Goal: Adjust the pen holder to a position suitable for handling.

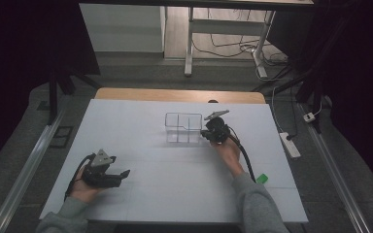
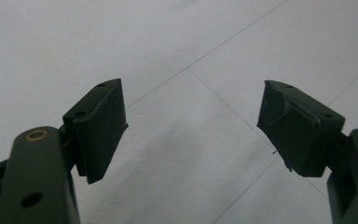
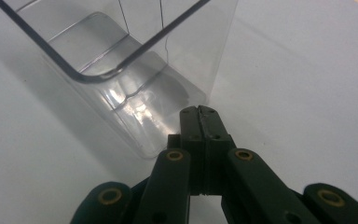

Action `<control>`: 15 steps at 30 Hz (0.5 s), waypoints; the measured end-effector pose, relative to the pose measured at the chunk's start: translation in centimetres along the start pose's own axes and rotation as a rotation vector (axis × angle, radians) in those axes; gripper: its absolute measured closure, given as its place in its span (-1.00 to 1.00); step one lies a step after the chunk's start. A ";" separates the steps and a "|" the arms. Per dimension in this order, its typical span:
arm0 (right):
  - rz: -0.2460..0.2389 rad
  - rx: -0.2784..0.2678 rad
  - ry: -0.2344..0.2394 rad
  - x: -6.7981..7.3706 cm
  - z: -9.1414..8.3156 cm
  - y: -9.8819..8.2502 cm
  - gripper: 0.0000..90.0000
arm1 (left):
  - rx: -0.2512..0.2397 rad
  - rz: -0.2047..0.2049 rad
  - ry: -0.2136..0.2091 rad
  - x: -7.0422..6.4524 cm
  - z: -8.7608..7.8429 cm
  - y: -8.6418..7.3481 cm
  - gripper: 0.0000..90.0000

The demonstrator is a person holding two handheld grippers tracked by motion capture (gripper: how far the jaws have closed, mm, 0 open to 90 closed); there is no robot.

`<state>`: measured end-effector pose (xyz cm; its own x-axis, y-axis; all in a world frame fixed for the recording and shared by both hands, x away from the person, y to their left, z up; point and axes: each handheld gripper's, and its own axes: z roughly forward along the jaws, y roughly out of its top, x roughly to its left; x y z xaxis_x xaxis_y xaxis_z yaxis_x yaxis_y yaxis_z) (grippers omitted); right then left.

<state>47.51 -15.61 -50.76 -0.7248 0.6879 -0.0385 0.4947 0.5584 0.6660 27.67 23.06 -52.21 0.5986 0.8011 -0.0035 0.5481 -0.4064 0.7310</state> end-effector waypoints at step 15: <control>0.020 -0.040 -0.011 -0.9 -2.8 0.0 0.95 | 0.001 -0.005 0.001 0.2 0.1 0.0 -0.49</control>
<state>46.84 -17.53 -48.63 -0.7095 0.7040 -0.0328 0.4891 0.5254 0.6963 27.82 23.16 -52.30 0.5955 0.8033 -0.0061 0.5517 -0.4034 0.7300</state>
